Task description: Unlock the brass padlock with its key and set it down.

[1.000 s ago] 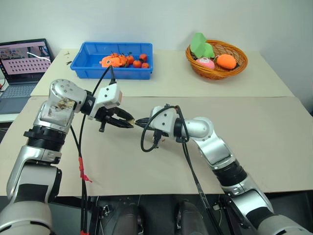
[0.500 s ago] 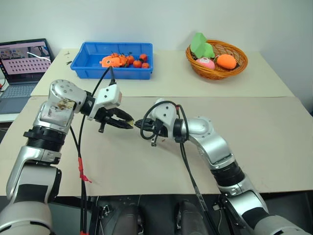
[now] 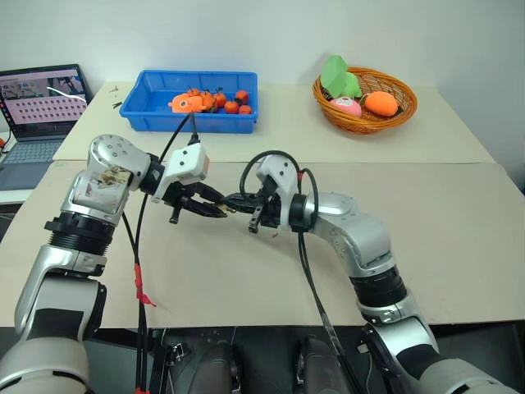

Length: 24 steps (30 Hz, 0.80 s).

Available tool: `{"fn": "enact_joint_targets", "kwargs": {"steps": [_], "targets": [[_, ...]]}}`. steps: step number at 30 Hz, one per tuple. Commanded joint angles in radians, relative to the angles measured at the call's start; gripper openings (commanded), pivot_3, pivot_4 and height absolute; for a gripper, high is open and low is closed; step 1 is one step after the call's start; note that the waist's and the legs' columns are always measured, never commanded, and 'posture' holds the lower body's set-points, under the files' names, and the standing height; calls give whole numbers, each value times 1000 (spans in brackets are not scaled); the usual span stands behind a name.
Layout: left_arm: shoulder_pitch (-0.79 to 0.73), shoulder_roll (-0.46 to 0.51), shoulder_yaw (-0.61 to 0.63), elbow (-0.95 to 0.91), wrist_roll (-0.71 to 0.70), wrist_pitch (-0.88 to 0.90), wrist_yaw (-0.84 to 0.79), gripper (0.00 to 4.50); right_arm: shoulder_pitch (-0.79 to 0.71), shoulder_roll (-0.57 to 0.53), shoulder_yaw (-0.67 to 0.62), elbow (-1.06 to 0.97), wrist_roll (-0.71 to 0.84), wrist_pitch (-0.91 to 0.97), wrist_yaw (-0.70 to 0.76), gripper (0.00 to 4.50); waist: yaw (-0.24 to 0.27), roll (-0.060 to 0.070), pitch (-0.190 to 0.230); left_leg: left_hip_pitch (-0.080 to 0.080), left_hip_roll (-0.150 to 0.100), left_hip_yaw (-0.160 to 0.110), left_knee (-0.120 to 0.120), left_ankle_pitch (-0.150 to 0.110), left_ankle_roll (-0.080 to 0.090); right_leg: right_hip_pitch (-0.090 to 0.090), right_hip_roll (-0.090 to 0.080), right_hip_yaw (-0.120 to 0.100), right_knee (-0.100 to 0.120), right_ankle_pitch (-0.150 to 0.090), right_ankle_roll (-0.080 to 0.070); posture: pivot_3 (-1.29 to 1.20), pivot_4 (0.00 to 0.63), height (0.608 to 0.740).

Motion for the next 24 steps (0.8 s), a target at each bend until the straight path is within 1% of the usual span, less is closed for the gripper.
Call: {"fn": "enact_joint_targets", "kwargs": {"steps": [1,4,6,8,12,17,18,22,24], "targets": [[-1,12,15,-42,-13,10,0,832,-31,-9,-20,-42,24,-10,-18,34,0,0,0,0,0,0,0,0,0,0,0,0,0,0,0,0,150,664],[2,14,16,-50,-14,17,0,832,-31,-43,-3,-41,-17,-90,-25,34,0,0,0,0,0,0,0,0,0,0,0,0,0,0,0,0,150,664],[5,16,18,-56,-16,22,1,832,-18,-99,15,-50,-63,-155,-19,34,0,0,0,0,0,0,0,0,0,0,0,0,0,0,0,0,150,664],[9,18,19,-61,-18,25,1,832,-6,-127,9,-61,-65,-171,-14,34,1,0,0,0,0,0,0,0,0,0,0,0,-1,0,0,0,150,664],[13,23,21,-55,-19,23,3,832,30,-192,-45,-98,-56,-176,-22,34,1,0,0,0,0,0,0,0,0,0,0,0,0,0,0,0,150,664],[18,27,29,-56,-28,35,8,832,104,-305,38,-131,-249,-392,-76,34,2,0,0,0,0,0,0,0,0,0,-1,0,-1,0,0,0,150,664],[17,26,31,-52,-29,38,11,832,133,-337,69,-124,-320,-471,-99,34,2,0,0,0,0,0,0,0,0,0,-1,0,-1,0,0,0,150,664],[11,23,29,-42,-30,40,17,832,223,-390,140,-82,-506,-690,-200,1041,2,0,0,0,0,0,0,0,0,0,-1,0,-1,0,0,0,150,664],[5,17,27,-39,-31,43,20,832,235,-416,194,-55,-644,-823,-272,1876,-1,0,0,0,0,1,0,0,0,0,-1,1,0,0,0,0,150,664]]}}
